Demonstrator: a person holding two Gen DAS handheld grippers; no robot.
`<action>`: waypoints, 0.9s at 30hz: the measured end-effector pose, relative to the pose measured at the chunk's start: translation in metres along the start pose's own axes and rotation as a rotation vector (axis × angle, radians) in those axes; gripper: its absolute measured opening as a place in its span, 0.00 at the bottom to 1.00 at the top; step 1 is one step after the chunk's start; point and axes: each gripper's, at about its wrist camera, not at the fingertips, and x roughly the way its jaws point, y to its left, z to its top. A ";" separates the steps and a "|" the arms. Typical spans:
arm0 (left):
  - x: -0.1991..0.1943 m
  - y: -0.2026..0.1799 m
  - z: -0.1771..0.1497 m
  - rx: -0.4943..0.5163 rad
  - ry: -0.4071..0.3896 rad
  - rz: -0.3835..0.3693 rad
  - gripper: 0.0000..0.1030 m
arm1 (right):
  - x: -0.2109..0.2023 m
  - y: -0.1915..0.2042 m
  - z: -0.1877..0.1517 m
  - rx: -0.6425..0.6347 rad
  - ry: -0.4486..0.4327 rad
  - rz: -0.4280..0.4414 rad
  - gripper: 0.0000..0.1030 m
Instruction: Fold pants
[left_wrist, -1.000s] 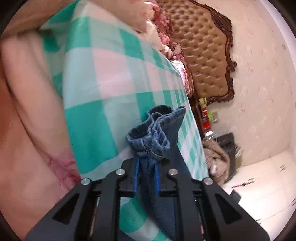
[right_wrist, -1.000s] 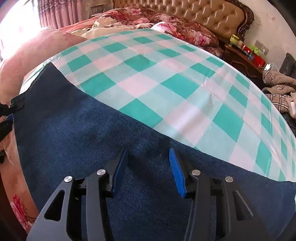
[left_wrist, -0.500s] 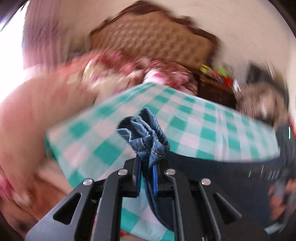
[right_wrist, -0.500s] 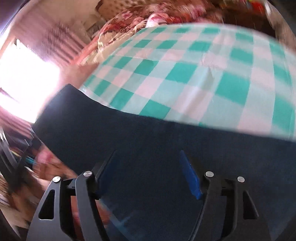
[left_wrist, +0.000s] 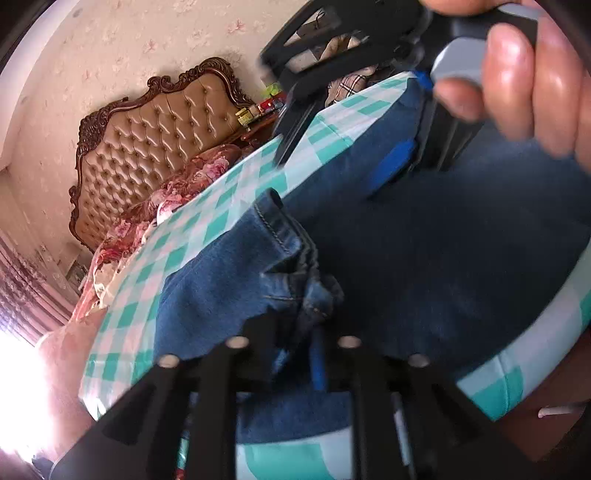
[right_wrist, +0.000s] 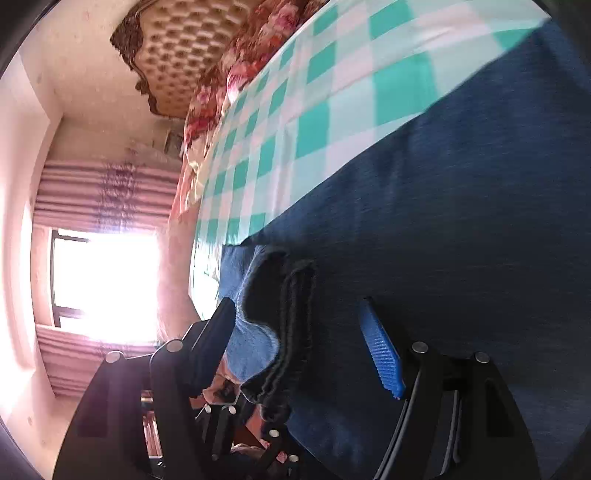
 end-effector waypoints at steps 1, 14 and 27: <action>0.000 0.001 -0.002 -0.003 -0.001 0.004 0.37 | -0.005 -0.002 -0.001 0.006 -0.015 -0.002 0.67; 0.003 -0.004 0.000 0.085 -0.024 -0.006 0.20 | -0.015 -0.007 0.004 0.057 0.010 -0.027 0.85; -0.027 0.085 0.023 -0.237 -0.099 -0.161 0.18 | 0.031 -0.001 -0.008 0.269 0.217 0.226 0.85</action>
